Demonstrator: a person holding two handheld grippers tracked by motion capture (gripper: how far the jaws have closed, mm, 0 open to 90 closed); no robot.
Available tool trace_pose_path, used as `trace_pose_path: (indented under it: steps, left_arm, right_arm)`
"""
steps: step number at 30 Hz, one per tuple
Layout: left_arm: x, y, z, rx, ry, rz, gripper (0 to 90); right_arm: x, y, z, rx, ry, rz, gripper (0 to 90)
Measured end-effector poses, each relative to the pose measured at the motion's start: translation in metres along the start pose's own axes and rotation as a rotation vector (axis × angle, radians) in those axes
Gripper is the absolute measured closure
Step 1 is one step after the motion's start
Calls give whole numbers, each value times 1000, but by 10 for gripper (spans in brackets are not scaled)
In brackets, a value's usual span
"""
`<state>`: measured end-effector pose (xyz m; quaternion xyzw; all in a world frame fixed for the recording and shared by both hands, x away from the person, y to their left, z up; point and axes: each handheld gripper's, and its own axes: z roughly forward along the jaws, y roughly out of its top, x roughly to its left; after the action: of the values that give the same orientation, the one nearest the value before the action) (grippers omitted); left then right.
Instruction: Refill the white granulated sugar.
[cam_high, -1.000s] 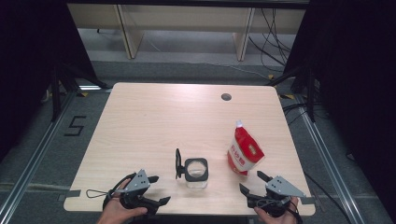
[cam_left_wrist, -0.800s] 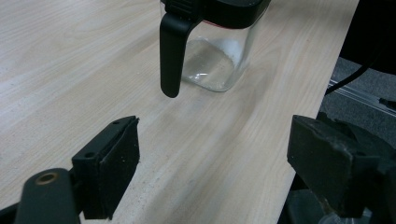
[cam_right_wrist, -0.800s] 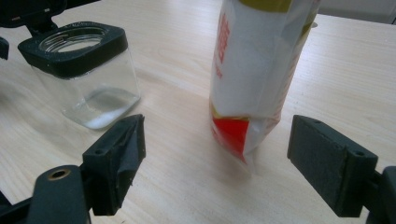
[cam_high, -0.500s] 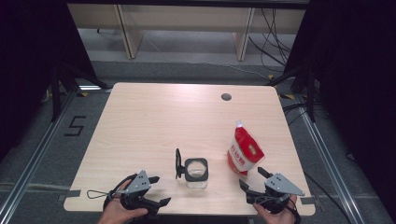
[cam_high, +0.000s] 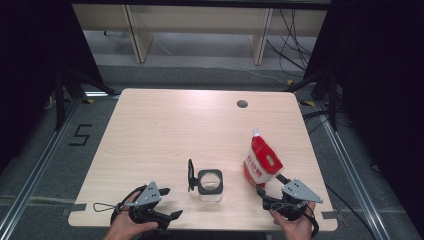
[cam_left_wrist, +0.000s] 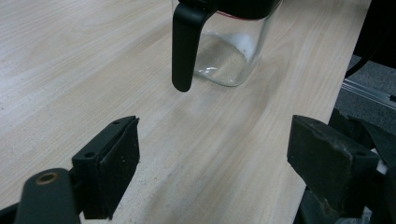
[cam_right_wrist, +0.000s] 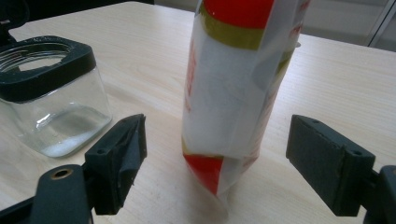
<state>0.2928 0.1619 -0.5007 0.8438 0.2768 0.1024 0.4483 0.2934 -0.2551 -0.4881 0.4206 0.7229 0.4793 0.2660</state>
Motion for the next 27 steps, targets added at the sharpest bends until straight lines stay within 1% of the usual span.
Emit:
trace_pose_path:
  steps: [1, 2, 3, 4, 5, 6, 7, 8, 9, 10, 11, 12, 13, 16, 17, 18, 19, 20, 22, 23, 24, 25, 26, 27]
  left_arm:
    - [0, 0, 0, -11, 1, 6, 165]
    - [1, 0, 0, -13, 1, 3, 167]
    - [0, 0, 0, -16, 1, -6, 167]
    - [0, -1, 0, -27, -3, -14, 167]
    - [2, 0, 0, -31, -2, 5, 167]
    - [2, 0, 0, -31, -2, 5, 167]
    - [3, 0, -1, -19, -1, 1, 167]
    - [2, 0, -1, -20, -1, -10, 167]
    - [2, 0, -1, -12, 0, -14, 167]
    - [2, 0, -1, -12, 0, -14, 167]
    - [1, 0, -1, -20, -3, -19, 167]
    - [1, 0, -1, -20, -3, -19, 167]
    - [2, 0, -1, -18, -4, -2, 167]
    - [2, 0, 0, -19, 3, 4, 167]
    - [1, 0, 0, -22, 0, -27, 167]
    - [1, 0, 1, -29, -3, -30, 168]
    - [1, -1, 2, -39, -6, -28, 167]
    - [1, -1, 1, -26, -3, -26, 168]
    - [1, -1, 1, -24, -6, -26, 167]
    - [1, 0, 1, -22, -7, -20, 167]
    - [1, 0, 1, -21, -7, -13, 167]
    - [2, 0, 1, -22, -7, -5, 167]
    - [3, 0, 1, -21, -8, 7, 167]
    - [2, 0, 1, -21, -8, 5, 167]
  right_arm:
    - [-4, 1, 4, -8, 24, -22, 212]
    - [-5, 0, 6, -17, 13, -14, 212]
    - [-7, 1, 7, -22, 21, -19, 212]
    - [-8, 1, 8, -18, 18, -14, 213]
    - [-9, 1, 9, -26, 16, -5, 213]
    - [-10, 1, 10, -37, 1, -26, 214]
    - [-10, 1, 11, -33, 5, -10, 214]
    - [-7, 1, 10, -17, 5, 33, 214]
    - [-11, 1, 13, -27, 7, -20, 214]
    - [-11, 1, 13, -27, 7, -20, 214]
    - [-9, 2, 14, -29, 7, 14, 221]
    - [-9, 2, 14, -27, 6, 8, 226]
    - [-10, 2, 16, -41, 5, -5, 227]
    - [-9, 3, 18, -40, 2, -6, 228]
    - [-9, 3, 21, -41, 10, -14, 230]
    - [-10, 3, 22, -36, 16, -23, 230]
    - [-8, 3, 22, -34, 11, -19, 231]
    - [-8, 3, 24, -32, 16, -6, 230]
    - [-10, 4, 26, -25, 18, -33, 230]
    - [-9, 3, 26, -32, 9, -26, 230]
    - [-9, 4, 27, -33, 15, -20, 230]
    - [-8, 3, 27, -27, 3, 1, 231]
    - [-8, 4, 27, -24, 3, -2, 230]
    - [-9, 3, 29, -38, 8, -17, 230]
